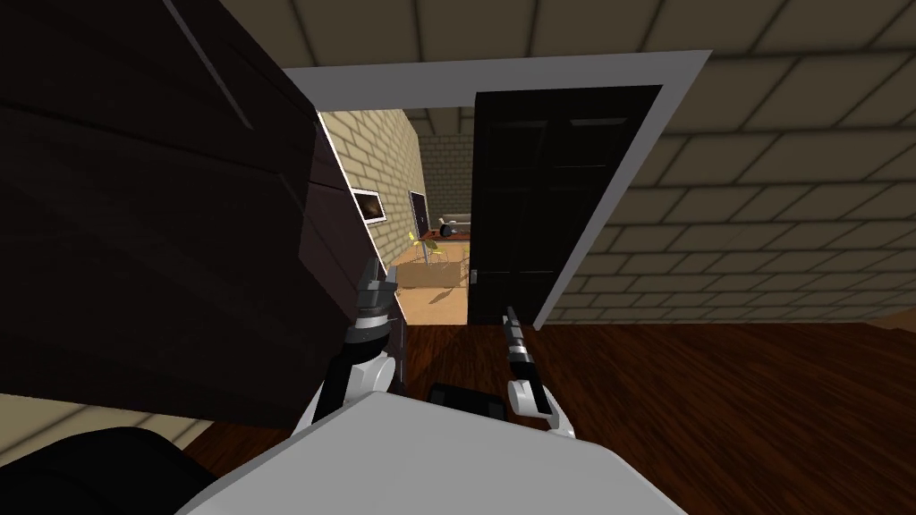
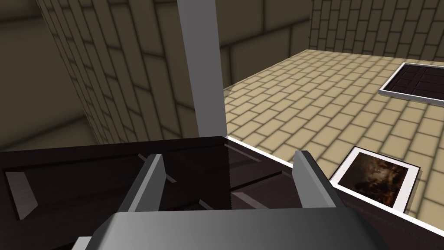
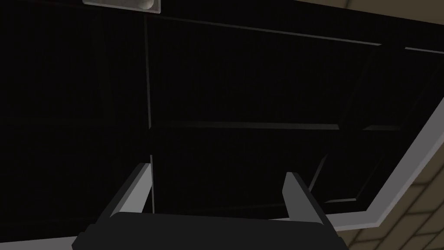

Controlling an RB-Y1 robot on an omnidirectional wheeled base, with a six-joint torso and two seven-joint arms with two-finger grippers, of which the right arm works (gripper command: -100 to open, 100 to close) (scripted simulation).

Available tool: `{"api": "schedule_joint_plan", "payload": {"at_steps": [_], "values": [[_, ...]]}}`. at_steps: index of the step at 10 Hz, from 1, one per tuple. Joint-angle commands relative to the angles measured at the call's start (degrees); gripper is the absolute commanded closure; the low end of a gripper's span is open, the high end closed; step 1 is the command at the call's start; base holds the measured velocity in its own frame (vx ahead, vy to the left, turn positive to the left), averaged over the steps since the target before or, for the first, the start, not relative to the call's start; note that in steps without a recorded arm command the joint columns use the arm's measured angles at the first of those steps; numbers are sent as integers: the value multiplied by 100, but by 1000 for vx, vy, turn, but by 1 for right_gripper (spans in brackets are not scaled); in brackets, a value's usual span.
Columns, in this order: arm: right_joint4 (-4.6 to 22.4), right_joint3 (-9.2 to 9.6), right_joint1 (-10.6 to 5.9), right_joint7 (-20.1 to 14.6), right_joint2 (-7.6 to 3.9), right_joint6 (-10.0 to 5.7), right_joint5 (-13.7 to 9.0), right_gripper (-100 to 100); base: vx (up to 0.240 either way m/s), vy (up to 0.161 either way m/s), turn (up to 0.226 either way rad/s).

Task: Pull the door open

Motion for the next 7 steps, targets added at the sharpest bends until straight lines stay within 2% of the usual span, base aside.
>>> {"api": "schedule_joint_plan", "payload": {"at_steps": [1,7], "values": [[180,44,-71,11,14,-26,-22,-100,97,-9,12],[879,205,-344,68,125,-155,-85,-100,93,-5,3]]}}
